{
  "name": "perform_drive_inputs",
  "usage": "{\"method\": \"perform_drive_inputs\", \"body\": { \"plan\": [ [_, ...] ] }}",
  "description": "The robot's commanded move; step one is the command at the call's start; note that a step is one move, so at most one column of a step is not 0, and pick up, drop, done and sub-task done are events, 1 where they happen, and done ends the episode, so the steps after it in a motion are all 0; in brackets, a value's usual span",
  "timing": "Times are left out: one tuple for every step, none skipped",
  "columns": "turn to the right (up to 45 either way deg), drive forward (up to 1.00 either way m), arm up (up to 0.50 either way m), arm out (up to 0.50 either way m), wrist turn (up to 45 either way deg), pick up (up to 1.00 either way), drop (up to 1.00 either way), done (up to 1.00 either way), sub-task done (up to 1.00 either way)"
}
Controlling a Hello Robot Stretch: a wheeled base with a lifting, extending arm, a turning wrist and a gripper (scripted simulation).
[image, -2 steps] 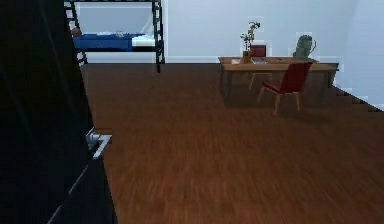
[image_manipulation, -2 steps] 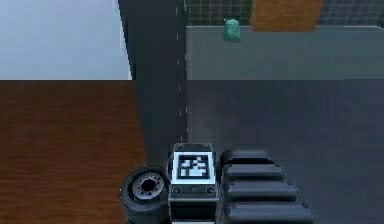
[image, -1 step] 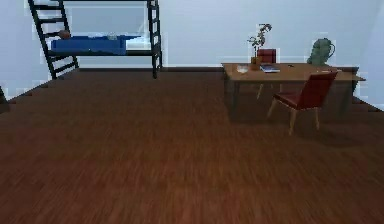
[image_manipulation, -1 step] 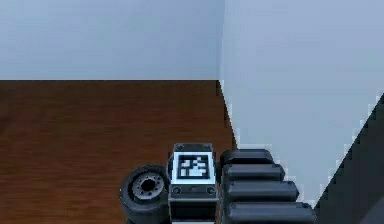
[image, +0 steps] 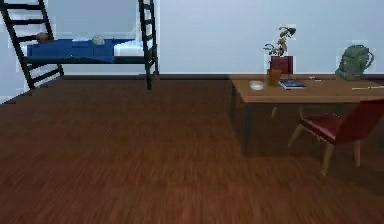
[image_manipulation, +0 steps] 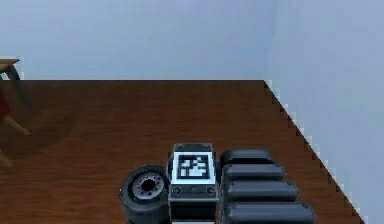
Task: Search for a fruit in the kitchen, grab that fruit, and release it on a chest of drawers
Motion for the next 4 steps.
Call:
{"method": "perform_drive_inputs", "body": {
  "plan": [
    [-45.0, 0.00, 0.00, 0.00, 0.0, 0.00, 0.00, 0.00, 0.00],
    [-6.0, 0.00, 0.00, 0.00, 0.0, 0.00, 0.00, 0.00, 0.00],
    [0.0, 1.00, 0.00, 0.00, 0.0, 0.00, 0.00, 0.00, 0.00],
    [-3.0, 0.00, 0.00, 0.00, 0.0, 0.00, 0.00, 0.00, 0.00]
  ]
}}
